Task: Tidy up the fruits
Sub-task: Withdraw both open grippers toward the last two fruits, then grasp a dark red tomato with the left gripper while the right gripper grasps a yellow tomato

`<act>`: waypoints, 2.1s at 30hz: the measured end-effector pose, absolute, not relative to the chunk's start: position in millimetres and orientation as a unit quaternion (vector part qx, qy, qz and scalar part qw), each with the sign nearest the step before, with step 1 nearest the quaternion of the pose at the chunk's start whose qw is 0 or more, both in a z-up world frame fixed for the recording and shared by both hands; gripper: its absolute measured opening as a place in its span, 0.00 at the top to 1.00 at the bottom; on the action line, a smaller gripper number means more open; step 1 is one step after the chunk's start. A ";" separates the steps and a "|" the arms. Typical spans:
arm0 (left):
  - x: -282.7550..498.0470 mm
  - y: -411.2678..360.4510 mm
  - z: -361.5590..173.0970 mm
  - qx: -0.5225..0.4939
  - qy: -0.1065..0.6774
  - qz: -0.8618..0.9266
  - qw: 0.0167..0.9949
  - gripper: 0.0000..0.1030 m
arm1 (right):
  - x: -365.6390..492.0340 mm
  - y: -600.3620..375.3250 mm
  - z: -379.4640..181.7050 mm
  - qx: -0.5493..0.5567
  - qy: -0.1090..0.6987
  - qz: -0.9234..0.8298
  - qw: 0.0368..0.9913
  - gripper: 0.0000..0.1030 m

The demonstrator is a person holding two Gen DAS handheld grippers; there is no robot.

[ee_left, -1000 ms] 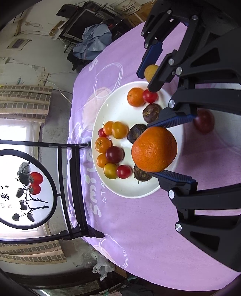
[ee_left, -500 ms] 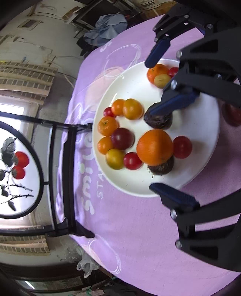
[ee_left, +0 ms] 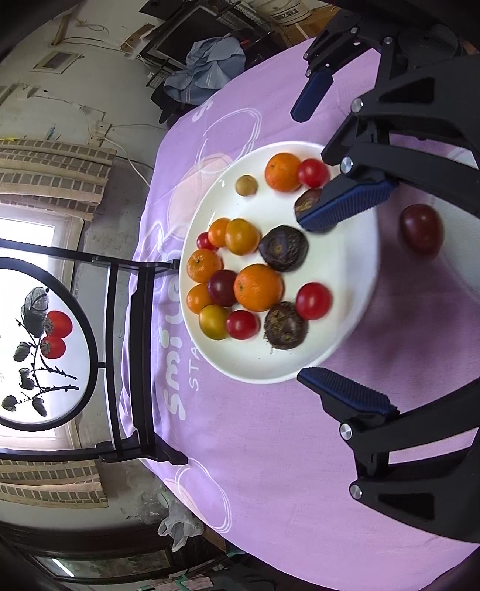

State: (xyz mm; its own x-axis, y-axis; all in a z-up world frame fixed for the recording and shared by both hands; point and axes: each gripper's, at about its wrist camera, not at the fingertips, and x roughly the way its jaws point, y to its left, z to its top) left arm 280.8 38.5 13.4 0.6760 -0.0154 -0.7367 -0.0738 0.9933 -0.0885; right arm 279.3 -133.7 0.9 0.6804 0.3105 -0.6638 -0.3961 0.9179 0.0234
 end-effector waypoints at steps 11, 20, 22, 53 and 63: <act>232.3 18.7 6.1 -0.047 0.411 -0.002 0.910 0.25 | 234.1 -158.4 -5.2 -0.044 0.356 0.193 0.913 0.38; 209.9 8.5 -6.9 -0.043 0.425 -0.009 0.904 0.24 | 215.5 -173.2 -23.2 -0.030 0.374 0.186 0.908 0.37; 207.6 4.9 -10.2 -0.038 0.428 -0.012 0.903 0.24 | 213.6 -175.4 -25.9 -0.029 0.375 0.184 0.908 0.34; 225.4 -13.7 -50.0 0.015 0.461 -0.015 0.887 0.63 | 211.7 -184.4 -31.4 -0.045 0.370 0.165 0.913 0.31; 207.0 12.4 -42.9 -0.003 0.448 -0.013 0.894 0.63 | 223.6 -147.9 -45.4 -0.096 0.400 0.176 0.894 0.31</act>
